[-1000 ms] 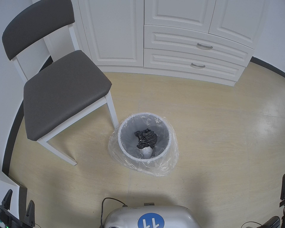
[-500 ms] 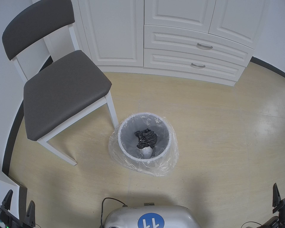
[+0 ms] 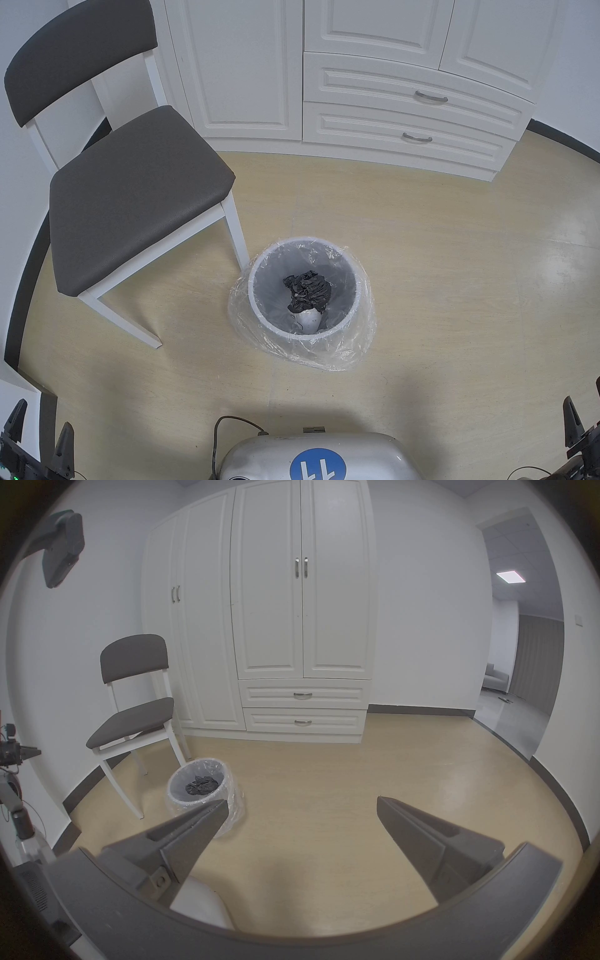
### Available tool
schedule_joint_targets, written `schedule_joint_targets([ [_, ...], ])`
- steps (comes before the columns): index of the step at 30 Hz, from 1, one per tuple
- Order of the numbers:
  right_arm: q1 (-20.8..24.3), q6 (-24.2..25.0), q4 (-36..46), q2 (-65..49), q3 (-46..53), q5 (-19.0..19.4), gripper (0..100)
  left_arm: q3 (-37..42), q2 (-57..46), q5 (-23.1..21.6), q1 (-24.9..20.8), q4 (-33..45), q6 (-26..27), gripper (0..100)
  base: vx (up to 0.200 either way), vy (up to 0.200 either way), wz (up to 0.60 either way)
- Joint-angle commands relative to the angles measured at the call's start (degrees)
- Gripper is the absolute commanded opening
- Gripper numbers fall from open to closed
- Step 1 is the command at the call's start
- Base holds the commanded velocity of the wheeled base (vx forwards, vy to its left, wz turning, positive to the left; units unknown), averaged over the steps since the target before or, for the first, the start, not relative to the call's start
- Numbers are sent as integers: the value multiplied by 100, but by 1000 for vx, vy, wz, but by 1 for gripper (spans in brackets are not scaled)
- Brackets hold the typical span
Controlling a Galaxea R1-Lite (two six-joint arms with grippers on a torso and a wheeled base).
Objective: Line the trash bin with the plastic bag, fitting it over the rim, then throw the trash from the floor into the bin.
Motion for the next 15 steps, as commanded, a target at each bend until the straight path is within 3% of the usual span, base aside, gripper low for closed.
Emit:
schedule_joint_targets([
  [1, -9, 89, -2, -79, 84, -4, 100, 101, -68, 3, -2, -2, -2, 100, 0, 0, 0],
  [8, 0, 177, 7, -79, 84, -30, 100, 101, -77, 3, -2, -2, -2, 100, 0, 0, 0],
  [15, -9, -315, -2, -79, 92, 31, 100, 101, -77, 3, -2, -2, -2, 100, 0, 0, 0],
])
